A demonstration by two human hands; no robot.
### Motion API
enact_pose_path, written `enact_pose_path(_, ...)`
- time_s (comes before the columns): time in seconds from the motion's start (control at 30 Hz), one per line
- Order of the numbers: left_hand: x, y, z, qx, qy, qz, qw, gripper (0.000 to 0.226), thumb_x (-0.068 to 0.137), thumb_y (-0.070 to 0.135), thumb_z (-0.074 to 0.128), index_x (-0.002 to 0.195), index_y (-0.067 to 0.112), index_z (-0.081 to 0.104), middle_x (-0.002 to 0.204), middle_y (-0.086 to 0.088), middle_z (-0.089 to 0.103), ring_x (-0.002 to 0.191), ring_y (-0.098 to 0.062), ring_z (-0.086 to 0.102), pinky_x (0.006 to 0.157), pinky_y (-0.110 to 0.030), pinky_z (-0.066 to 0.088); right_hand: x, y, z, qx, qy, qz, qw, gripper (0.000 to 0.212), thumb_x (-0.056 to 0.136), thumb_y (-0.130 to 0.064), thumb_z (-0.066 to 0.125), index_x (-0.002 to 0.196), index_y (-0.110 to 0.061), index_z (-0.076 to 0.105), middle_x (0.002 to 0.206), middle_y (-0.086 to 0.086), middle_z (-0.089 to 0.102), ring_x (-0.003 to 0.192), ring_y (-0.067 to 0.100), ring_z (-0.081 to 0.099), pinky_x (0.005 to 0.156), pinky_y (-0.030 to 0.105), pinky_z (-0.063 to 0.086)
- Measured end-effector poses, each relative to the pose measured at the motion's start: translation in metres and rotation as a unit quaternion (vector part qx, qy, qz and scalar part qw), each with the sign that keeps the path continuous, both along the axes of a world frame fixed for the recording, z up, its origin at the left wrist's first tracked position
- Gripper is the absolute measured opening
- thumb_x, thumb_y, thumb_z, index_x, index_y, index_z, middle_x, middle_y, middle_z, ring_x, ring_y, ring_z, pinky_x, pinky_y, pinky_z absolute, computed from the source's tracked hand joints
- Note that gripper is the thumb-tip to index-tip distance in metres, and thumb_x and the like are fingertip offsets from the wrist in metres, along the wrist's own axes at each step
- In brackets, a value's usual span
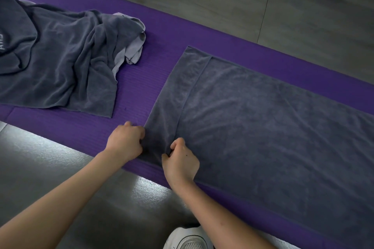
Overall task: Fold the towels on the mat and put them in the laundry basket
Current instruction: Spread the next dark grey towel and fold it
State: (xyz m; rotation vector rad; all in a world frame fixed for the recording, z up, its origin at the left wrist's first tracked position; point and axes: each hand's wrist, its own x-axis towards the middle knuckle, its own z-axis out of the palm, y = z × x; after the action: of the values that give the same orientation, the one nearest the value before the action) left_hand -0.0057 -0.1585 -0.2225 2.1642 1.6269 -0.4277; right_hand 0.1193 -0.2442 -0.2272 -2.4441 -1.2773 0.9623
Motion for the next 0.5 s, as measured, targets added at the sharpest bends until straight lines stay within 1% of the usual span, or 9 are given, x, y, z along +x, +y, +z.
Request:
enact_pose_path(0.03, 0.005, 0.001, 0.000, 0.048, -0.019, -0.018, 0.999, 0.021, 0.084, 0.016, 0.054, 0.103, 0.016, 0.063, 0.103, -0.008, 0.053, 0.094, -0.028, 0.052, 0.076, -0.034, 0.046, 0.002, 0.000, 0.000, -0.006, 0.002, 0.008, 1.000, 0.019, 0.087, -0.029, 0.059, 0.098, -0.024, 0.046, 0.097, -0.006, 0.067, 0.094, 0.017, 0.063, 0.069, 0.027, 0.035)
enact_pose_path(0.07, 0.011, 0.003, -0.001, 0.084, -0.062, -0.029, 0.994, 0.021, 0.086, 0.014, 0.053, 0.104, 0.014, 0.065, 0.103, -0.008, 0.053, 0.095, -0.028, 0.051, 0.078, -0.036, 0.047, 0.004, 0.000, -0.001, -0.010, 0.005, 0.014, 1.000, 0.021, 0.087, -0.033, 0.059, 0.102, -0.022, 0.049, 0.099, -0.005, 0.067, 0.096, 0.018, 0.063, 0.070, 0.028, 0.036)
enact_pose_path(0.13, 0.023, 0.008, -0.004, 0.121, -0.148, -0.055, 0.980, 0.025, 0.089, 0.009, 0.052, 0.109, 0.009, 0.066, 0.107, -0.008, 0.057, 0.096, -0.027, 0.053, 0.079, -0.038, 0.049, 0.011, 0.002, 0.000, -0.018, 0.004, 0.017, 1.000, 0.022, 0.089, -0.038, 0.056, 0.104, -0.022, 0.056, 0.103, -0.002, 0.068, 0.100, 0.020, 0.063, 0.073, 0.028, 0.040)
enact_pose_path(0.2, 0.035, 0.014, -0.010, 0.127, -0.184, -0.089, 0.971, 0.030, 0.091, 0.004, 0.050, 0.118, 0.004, 0.062, 0.119, -0.010, 0.059, 0.106, -0.030, 0.055, 0.089, -0.039, 0.050, 0.021, 0.008, 0.001, -0.017, -0.005, -0.007, 1.000, 0.020, 0.091, -0.037, 0.051, 0.103, -0.023, 0.061, 0.105, -0.001, 0.068, 0.102, 0.022, 0.062, 0.076, 0.028, 0.043)
enact_pose_path(0.27, 0.045, 0.018, -0.017, 0.113, -0.193, -0.101, 0.969, 0.037, 0.093, 0.001, 0.046, 0.129, 0.000, 0.052, 0.134, -0.014, 0.051, 0.123, -0.032, 0.049, 0.103, -0.036, 0.039, 0.032, 0.020, 0.003, -0.004, -0.011, -0.039, 0.999, 0.021, 0.092, -0.033, 0.049, 0.103, -0.024, 0.064, 0.107, 0.000, 0.068, 0.103, 0.023, 0.061, 0.078, 0.029, 0.044)
enact_pose_path(0.3, 0.049, 0.018, -0.020, 0.103, -0.194, -0.092, 0.971, 0.041, 0.094, 0.001, 0.044, 0.135, 0.000, 0.046, 0.141, -0.014, 0.046, 0.129, -0.031, 0.044, 0.107, -0.035, 0.034, 0.037, 0.027, 0.004, 0.006, -0.003, -0.052, 0.999, 0.022, 0.092, -0.032, 0.049, 0.106, -0.023, 0.064, 0.109, 0.000, 0.068, 0.104, 0.023, 0.061, 0.078, 0.030, 0.044)
enact_pose_path(0.33, 0.051, 0.019, -0.023, 0.096, -0.196, -0.074, 0.973, 0.044, 0.095, 0.002, 0.042, 0.139, 0.001, 0.041, 0.145, -0.013, 0.040, 0.131, -0.031, 0.042, 0.107, -0.034, 0.034, 0.041, 0.036, 0.005, 0.015, 0.009, -0.062, 0.998, 0.024, 0.093, -0.031, 0.049, 0.109, -0.021, 0.063, 0.111, 0.000, 0.067, 0.104, 0.022, 0.061, 0.078, 0.030, 0.044)
enact_pose_path(0.43, 0.051, 0.015, -0.030, 0.097, -0.227, -0.018, 0.969, 0.050, 0.093, 0.005, 0.045, 0.143, 0.004, 0.034, 0.148, -0.011, 0.035, 0.120, -0.033, 0.051, 0.095, -0.038, 0.044, 0.051, 0.062, 0.005, 0.019, 0.039, -0.072, 0.996, 0.029, 0.093, -0.031, 0.051, 0.117, -0.017, 0.062, 0.117, 0.000, 0.065, 0.108, 0.020, 0.059, 0.075, 0.026, 0.040)
enact_pose_path(0.5, 0.050, 0.013, -0.034, 0.094, -0.246, 0.003, 0.965, 0.053, 0.092, 0.006, 0.048, 0.143, 0.005, 0.033, 0.149, -0.010, 0.035, 0.123, -0.031, 0.050, 0.097, -0.036, 0.042, 0.052, 0.080, 0.001, 0.002, 0.052, -0.079, 0.996, 0.030, 0.092, -0.032, 0.055, 0.115, -0.015, 0.063, 0.115, 0.003, 0.066, 0.108, 0.022, 0.060, 0.072, 0.025, 0.039)
